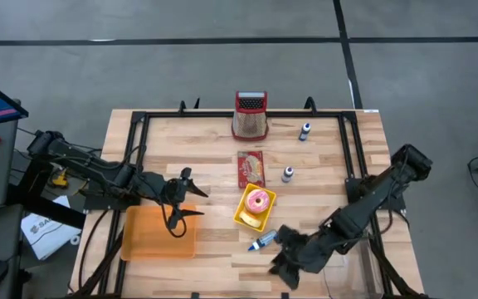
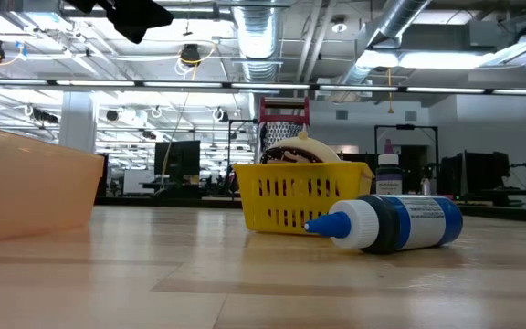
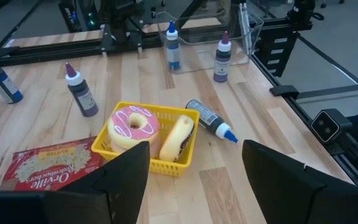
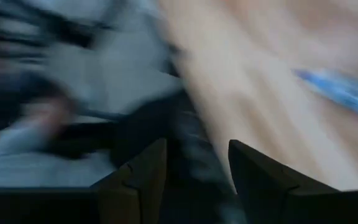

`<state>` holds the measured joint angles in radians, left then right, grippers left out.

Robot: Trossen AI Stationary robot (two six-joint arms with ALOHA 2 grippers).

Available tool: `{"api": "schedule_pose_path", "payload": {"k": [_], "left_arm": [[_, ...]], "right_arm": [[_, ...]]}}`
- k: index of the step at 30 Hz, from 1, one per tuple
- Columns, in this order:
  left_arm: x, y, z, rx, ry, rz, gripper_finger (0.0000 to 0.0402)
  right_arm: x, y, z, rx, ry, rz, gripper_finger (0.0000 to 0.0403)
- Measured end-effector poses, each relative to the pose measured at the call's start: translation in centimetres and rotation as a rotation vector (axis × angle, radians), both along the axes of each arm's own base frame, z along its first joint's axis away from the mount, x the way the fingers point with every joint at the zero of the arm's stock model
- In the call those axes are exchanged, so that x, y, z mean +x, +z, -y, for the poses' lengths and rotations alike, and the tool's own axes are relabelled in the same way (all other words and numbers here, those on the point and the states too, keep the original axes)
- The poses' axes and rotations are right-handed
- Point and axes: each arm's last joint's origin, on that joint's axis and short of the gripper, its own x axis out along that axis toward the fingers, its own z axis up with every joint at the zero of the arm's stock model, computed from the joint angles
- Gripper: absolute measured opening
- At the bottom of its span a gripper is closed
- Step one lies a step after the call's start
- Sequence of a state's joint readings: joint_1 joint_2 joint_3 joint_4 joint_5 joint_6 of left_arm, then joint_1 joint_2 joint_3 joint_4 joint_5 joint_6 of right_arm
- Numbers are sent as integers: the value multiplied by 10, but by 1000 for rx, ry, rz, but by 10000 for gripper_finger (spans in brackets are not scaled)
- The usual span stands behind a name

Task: Pick & Place Food Item
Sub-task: Put the bottom violet food coloring bottle into the transparent bin

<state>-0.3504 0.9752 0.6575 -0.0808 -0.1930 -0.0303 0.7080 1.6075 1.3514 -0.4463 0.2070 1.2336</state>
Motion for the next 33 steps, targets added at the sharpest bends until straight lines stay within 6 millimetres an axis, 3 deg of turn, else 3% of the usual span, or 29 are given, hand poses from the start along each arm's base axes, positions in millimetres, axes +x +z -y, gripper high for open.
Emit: {"api": "schedule_pose_path", "payload": {"k": [4, 10, 15, 18, 21, 23, 28, 33], "left_arm": [[0, 0, 0, -1, 0, 2, 250], [0, 1, 0, 7, -4, 11, 250], [0, 1, 0, 26, -12, 16, 250], [-1, 3, 0, 23, -12, 27, 250], [-3, 4, -1, 25, -5, 28, 250], [-3, 5, -1, 21, -1, 36, 250], [-3, 5, -1, 20, 3, 32, 250], [-3, 5, -2, 23, 7, 28, 250]], "right_arm": [[22, 32, -13, 34, 125, 323, 170], [28, 103, -13, -97, 241, 618, 168], [17, 169, -25, -372, 381, 899, 163], [4, 187, -32, -620, 405, 852, 162], [-3, 187, -31, -851, 311, 646, 162], [-4, 177, -26, -916, 231, 506, 162], [-5, 139, -7, -714, 132, 143, 162], [5, 83, -16, -655, -45, -239, 162]]}}
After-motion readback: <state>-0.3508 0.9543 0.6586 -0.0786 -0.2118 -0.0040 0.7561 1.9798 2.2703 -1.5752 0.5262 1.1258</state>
